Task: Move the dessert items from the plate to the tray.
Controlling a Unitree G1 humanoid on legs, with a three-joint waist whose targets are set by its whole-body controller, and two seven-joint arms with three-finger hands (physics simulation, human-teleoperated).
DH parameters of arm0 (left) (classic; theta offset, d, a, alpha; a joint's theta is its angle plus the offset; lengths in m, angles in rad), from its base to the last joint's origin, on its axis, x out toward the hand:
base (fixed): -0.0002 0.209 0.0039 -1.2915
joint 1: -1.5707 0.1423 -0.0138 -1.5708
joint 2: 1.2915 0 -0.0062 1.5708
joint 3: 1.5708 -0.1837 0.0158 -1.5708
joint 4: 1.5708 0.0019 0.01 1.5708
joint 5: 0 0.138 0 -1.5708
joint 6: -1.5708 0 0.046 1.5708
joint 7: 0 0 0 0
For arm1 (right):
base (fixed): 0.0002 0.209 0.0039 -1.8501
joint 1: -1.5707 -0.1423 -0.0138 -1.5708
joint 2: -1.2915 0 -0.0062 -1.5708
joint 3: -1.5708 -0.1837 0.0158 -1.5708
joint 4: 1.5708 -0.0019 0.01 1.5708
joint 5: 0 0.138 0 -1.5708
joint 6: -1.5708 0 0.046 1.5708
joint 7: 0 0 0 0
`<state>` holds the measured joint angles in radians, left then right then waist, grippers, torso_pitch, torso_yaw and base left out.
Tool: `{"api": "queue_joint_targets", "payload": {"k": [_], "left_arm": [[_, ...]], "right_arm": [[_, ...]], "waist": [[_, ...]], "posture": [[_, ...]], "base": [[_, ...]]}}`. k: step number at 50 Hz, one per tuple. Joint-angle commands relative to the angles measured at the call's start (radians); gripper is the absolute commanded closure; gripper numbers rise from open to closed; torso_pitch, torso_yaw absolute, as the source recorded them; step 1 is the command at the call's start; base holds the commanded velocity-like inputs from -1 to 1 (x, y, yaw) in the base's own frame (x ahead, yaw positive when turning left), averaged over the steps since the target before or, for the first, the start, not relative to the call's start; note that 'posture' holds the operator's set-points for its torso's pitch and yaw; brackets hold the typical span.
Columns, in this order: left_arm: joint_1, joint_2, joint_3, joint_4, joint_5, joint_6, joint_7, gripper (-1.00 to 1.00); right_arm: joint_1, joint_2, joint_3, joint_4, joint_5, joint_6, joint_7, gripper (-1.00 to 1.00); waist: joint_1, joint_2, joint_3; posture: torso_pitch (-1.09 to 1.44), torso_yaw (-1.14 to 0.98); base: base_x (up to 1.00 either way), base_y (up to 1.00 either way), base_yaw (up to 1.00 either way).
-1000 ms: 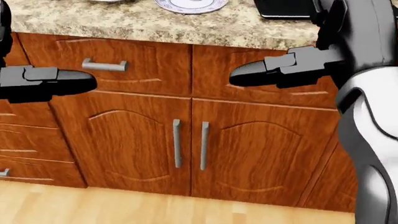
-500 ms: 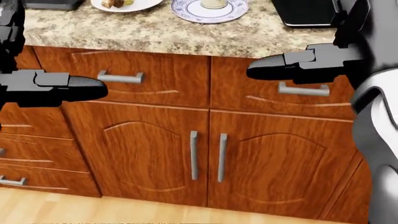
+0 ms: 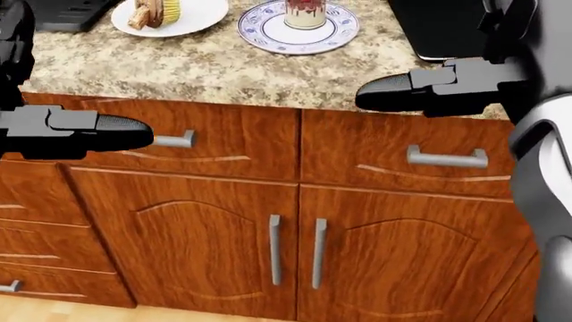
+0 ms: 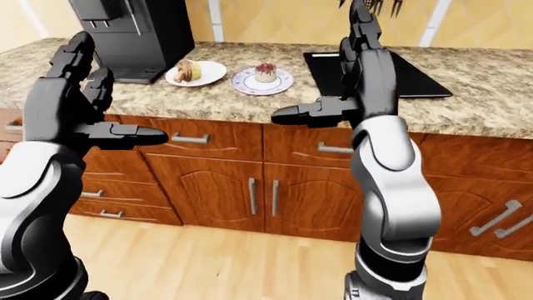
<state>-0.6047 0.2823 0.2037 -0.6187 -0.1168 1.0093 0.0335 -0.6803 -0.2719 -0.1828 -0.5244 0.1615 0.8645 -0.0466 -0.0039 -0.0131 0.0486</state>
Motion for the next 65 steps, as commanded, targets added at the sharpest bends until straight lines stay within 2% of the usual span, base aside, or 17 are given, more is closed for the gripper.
{"api": "queue_joint_targets", "payload": {"k": [1,6,7,9,16,20,21,22,26,30,33,41,44,47,52,58,65], "left_arm": [[-0.029,0.013,0.017,-0.034,0.008,-0.026,0.007,-1.00],[-0.031,0.018,0.020,-0.045,0.006,-0.015,0.007,-1.00],[-0.030,0.018,0.018,-0.049,0.008,-0.015,0.007,-1.00],[-0.029,0.019,0.019,-0.052,0.008,-0.013,0.006,-1.00],[-0.025,0.019,0.024,-0.048,0.008,-0.021,-0.001,-1.00],[-0.026,0.020,0.023,-0.057,0.005,-0.014,0.003,-1.00],[-0.023,0.019,0.019,-0.053,0.008,-0.020,0.004,-1.00],[-0.021,0.018,0.017,-0.048,0.010,-0.025,0.004,-1.00],[-0.020,0.013,0.010,-0.052,0.017,-0.024,0.000,-1.00],[-0.029,0.019,0.022,-0.082,0.013,0.009,-0.002,-1.00],[-0.029,0.018,0.030,-0.082,0.009,0.000,0.002,-1.00],[0.007,0.015,0.025,-0.042,-0.005,-0.063,-0.001,-1.00],[-0.004,0.021,0.028,-0.059,-0.007,-0.040,-0.001,-1.00],[-0.008,0.023,0.029,-0.061,-0.006,-0.036,-0.001,-1.00],[-0.014,0.026,0.025,-0.079,-0.004,-0.018,-0.003,-1.00],[-0.016,0.029,0.031,-0.084,-0.002,-0.010,-0.007,-1.00],[-0.016,0.032,0.031,-0.094,0.000,-0.002,-0.009,-1.00]], "right_arm": [[-0.031,-0.004,0.005,-0.029,0.004,-0.027,0.004,-1.00],[-0.031,-0.005,0.004,-0.031,0.004,-0.026,0.007,-1.00],[-0.031,-0.005,0.004,-0.031,0.003,-0.026,0.007,-1.00],[-0.031,-0.005,0.005,-0.037,0.004,-0.022,0.007,-1.00],[-0.028,0.000,0.010,-0.030,-0.005,-0.031,0.013,-1.00],[-0.020,0.003,0.008,-0.024,-0.008,-0.043,0.017,-1.00],[-0.018,0.003,0.006,-0.024,-0.008,-0.044,0.018,-1.00],[-0.017,0.003,0.005,-0.024,-0.006,-0.044,0.018,-1.00],[-0.002,0.000,-0.004,-0.019,-0.001,-0.061,0.021,-1.00],[0.003,0.000,0.001,-0.042,0.002,-0.049,0.017,-1.00],[0.007,0.003,0.003,-0.040,0.000,-0.052,0.018,-1.00],[0.013,0.012,0.012,0.003,-0.019,-0.088,0.027,-1.00],[-0.002,0.023,-0.002,-0.001,-0.012,-0.069,0.007,-1.00],[-0.004,0.012,-0.006,-0.003,-0.003,-0.061,-0.001,-1.00],[-0.014,0.005,-0.011,-0.024,0.027,-0.042,-0.022,-1.00],[-0.024,-0.005,0.014,-0.019,-0.004,-0.014,-0.024,-1.00],[-0.023,0.001,0.007,-0.023,-0.014,-0.009,-0.012,-1.00]], "waist": [[0.003,0.000,-0.013],[-0.011,0.110,-0.036],[0.001,0.074,-0.027],[0.001,0.088,-0.019],[0.016,0.027,-0.019],[0.024,-0.078,-0.036],[0.015,-0.027,-0.019],[0.021,-0.050,-0.013],[0.006,-0.026,-0.017],[-0.006,0.018,-0.009],[-0.016,0.089,-0.030],[0.013,0.056,-0.020],[0.022,0.018,0.002],[0.020,-0.039,-0.032],[0.020,-0.041,0.001],[0.005,0.035,-0.004],[0.012,0.006,-0.031]], "posture": [[0.00,0.00],[0.00,0.00],[0.00,0.00],[0.00,0.00],[0.00,0.00],[0.00,0.00],[0.00,0.00],[0.00,0.00],[0.00,0.00],[0.00,0.00],[0.00,0.00],[0.00,0.00],[0.00,0.00],[0.00,0.00],[0.00,0.00],[0.00,0.00],[0.00,0.00]], "base": [[0.25,0.00,0.00],[0.25,0.00,0.00],[0.25,0.00,0.00],[0.25,0.00,0.00],[0.26,0.00,0.00],[0.37,0.00,0.00],[0.38,0.00,0.00],[0.38,0.00,0.00],[0.38,0.00,0.00],[0.38,0.00,0.00],[0.37,0.00,0.00],[0.38,0.00,0.00],[0.26,0.00,0.00],[0.00,0.00,0.00],[0.00,0.00,0.00],[0.00,0.00,0.00],[0.00,0.00,0.00]]}}
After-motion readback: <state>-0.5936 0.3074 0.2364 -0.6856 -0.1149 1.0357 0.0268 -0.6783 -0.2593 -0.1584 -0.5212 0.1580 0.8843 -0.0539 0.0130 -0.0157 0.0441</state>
